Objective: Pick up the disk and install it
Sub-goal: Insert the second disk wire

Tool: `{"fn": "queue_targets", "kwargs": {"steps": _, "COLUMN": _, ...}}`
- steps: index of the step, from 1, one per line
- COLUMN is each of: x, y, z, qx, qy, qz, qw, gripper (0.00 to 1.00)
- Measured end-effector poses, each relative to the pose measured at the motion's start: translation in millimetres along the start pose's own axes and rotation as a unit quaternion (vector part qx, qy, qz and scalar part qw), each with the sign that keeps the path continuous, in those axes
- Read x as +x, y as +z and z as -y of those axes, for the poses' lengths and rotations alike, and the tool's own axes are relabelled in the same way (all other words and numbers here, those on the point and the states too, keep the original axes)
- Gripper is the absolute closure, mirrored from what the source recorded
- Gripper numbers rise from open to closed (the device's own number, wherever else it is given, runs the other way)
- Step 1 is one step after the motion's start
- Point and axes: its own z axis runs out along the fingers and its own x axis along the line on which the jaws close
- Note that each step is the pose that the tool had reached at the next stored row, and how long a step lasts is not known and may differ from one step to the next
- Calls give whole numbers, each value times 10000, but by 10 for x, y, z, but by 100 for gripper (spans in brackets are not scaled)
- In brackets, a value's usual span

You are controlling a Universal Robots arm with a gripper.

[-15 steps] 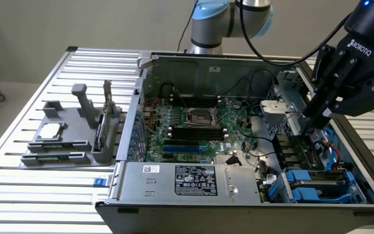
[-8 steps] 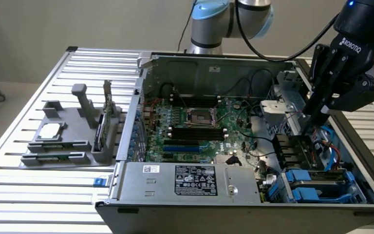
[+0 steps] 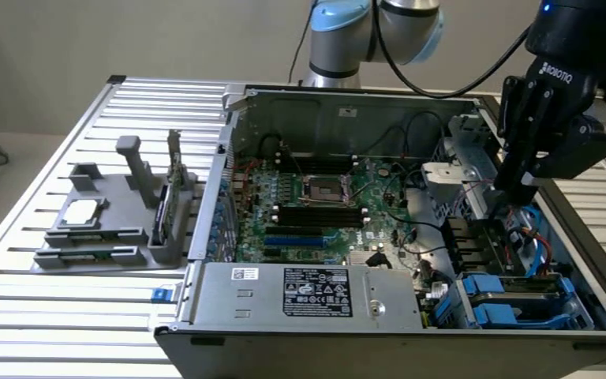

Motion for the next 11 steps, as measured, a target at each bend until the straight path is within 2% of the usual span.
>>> {"fn": "queue_targets", "kwargs": {"steps": 2, "x": 13, "y": 2, "z": 38, "qx": -65, "qy": 17, "qz": 96, "qw": 9999, "gripper": 68}}
{"fn": "queue_targets", "kwargs": {"steps": 3, "x": 24, "y": 5, "z": 61, "qx": -91, "qy": 23, "qz": 122, "qw": 9999, "gripper": 68}}
{"fn": "queue_targets", "kwargs": {"steps": 5, "x": 57, "y": 13, "z": 110, "qx": -136, "qy": 35, "qz": 148, "qw": 9998, "gripper": 68}}
{"fn": "queue_targets", "kwargs": {"steps": 8, "x": 131, "y": 20, "z": 175, "qx": -213, "qy": 56, "qz": 160, "qw": 9996, "gripper": 68}}
{"fn": "queue_targets", "kwargs": {"steps": 11, "x": 221, "y": 16, "z": 218, "qx": -306, "qy": 80, "qz": 174, "qw": 9993, "gripper": 68}}
